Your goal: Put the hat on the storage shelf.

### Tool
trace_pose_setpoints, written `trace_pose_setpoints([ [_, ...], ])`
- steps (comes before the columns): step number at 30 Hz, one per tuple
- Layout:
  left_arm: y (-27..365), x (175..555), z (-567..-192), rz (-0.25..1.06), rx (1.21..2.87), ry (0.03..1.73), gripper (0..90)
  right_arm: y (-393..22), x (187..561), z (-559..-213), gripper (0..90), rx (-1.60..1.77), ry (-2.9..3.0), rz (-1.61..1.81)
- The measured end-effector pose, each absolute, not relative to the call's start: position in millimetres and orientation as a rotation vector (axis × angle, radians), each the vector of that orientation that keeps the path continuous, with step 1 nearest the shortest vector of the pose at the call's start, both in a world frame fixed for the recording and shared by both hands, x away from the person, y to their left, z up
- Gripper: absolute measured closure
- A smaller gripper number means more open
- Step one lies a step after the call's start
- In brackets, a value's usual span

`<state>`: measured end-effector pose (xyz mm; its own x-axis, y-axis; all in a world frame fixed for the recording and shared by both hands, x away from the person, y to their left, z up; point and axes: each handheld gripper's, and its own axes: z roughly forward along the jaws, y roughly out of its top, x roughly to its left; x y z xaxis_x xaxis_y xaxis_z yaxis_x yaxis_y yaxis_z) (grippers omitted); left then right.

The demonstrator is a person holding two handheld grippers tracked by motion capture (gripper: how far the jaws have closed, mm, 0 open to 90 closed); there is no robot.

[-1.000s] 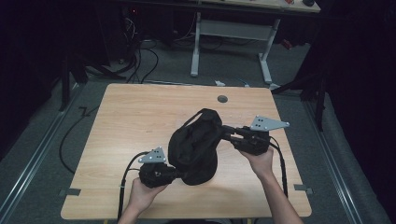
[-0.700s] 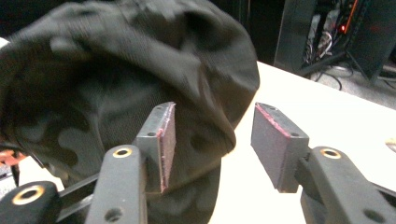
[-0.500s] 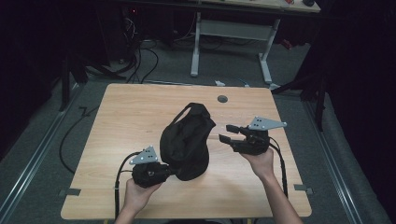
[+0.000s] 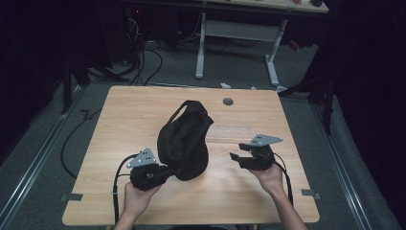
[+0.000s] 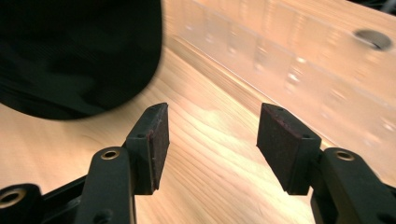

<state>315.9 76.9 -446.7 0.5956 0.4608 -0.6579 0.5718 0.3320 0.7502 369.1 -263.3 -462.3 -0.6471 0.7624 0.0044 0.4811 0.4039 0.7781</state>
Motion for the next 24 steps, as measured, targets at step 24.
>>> trace_pose_setpoints([
  [24, 93.6, 329.5, -428.6, 0.027, 1.199, 1.041, 86.0, -291.1, 367.2, -524.1, 39.8, 1.295, 2.28, 0.878],
])
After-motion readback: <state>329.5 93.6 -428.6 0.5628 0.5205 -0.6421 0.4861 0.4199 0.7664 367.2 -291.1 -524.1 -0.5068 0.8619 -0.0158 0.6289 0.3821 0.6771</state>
